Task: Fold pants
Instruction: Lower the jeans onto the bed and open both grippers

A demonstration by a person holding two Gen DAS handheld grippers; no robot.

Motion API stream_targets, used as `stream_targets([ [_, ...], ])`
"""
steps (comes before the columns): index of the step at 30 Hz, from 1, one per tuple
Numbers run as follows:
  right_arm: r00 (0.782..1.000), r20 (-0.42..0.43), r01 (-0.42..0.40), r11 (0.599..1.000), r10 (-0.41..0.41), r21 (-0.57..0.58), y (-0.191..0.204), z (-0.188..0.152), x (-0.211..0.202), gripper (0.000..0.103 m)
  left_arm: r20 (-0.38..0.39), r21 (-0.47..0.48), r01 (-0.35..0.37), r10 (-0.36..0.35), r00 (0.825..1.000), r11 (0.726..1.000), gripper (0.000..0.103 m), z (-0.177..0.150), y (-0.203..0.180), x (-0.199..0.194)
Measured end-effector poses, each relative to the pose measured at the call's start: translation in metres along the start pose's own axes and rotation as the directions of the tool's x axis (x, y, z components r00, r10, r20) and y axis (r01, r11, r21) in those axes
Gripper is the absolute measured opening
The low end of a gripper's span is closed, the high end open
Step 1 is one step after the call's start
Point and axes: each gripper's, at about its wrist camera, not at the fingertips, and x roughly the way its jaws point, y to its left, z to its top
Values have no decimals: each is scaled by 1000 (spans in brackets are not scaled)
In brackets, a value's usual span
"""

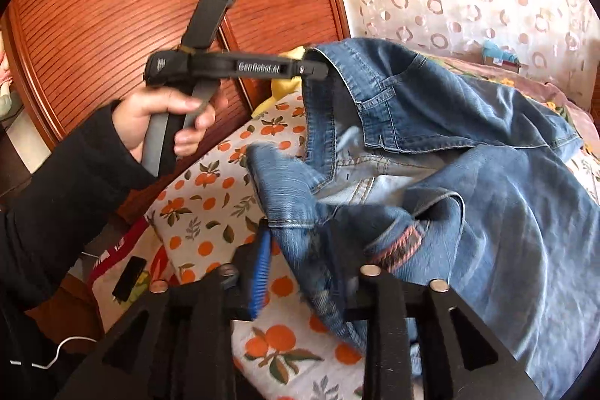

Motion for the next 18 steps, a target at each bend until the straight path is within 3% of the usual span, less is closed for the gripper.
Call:
stream_targets([
  [4,999,43,33,999,-33,-1,2,-22,-17,42,14,-3,33,-33,999,999,47,-13,-13,-13],
  [9,988,67,136,991,-136,17,-10,-33,-27,44,23,8,98,-98,995,995,47,-32,-43,-26],
  [14,944,65,325,946,-325,10,-41,-43,-12,45,-14,2,158,-158,987,987,47,-59,-68,-24],
  [18,916,32,399,915,-401,58,-76,-51,8,45,-60,-1,180,-180,982,984,47,-79,-80,-15],
])
